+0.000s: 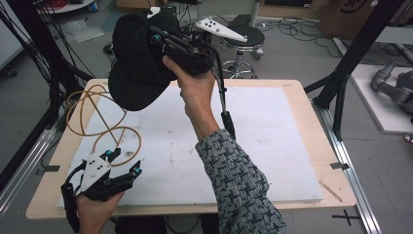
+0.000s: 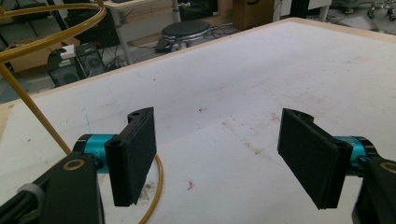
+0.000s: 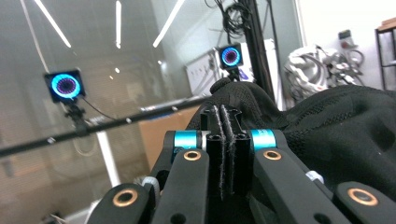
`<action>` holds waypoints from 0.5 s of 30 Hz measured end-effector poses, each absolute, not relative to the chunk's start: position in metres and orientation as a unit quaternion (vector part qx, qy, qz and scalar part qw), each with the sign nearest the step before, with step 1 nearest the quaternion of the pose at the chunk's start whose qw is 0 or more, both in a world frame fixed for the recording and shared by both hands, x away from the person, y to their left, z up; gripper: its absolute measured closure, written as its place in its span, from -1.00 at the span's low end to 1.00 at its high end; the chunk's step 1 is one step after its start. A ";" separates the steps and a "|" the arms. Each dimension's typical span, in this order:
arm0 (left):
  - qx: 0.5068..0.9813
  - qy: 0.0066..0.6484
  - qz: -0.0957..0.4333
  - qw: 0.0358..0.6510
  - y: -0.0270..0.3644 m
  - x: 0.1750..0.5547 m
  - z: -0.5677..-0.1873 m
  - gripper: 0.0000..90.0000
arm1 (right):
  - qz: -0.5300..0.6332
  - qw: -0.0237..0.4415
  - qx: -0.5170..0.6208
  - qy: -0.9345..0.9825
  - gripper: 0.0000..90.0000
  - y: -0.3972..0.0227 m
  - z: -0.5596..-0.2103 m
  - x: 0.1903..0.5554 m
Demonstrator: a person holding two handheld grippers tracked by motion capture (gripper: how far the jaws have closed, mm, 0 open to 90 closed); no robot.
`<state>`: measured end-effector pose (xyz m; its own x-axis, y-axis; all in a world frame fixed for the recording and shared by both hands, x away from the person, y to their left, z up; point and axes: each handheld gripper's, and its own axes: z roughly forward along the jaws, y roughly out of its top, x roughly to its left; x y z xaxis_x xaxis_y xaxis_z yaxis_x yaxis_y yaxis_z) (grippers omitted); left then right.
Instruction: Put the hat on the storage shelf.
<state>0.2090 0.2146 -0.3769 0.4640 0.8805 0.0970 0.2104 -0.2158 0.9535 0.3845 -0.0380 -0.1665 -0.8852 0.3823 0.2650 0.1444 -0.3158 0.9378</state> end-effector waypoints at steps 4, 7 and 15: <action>0.701 0.388 0.343 0.490 0.215 0.208 -0.376 -0.37 | 0.799 0.036 0.229 0.555 0.99 -0.039 -0.167 0.387; 0.700 0.388 0.344 0.490 0.215 0.208 -0.376 -0.37 | 0.803 0.027 0.227 0.550 0.99 -0.036 -0.167 0.388; 0.700 0.391 0.343 0.489 0.215 0.205 -0.378 -0.37 | 0.798 -0.009 0.213 0.564 0.99 -0.002 -0.176 0.384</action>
<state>0.2047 0.2151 -0.3784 0.4586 0.8831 0.0991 0.2118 -0.2170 0.9529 0.3839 -0.0023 -0.1756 -0.9094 0.2256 0.3496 0.2546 -0.3629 0.8964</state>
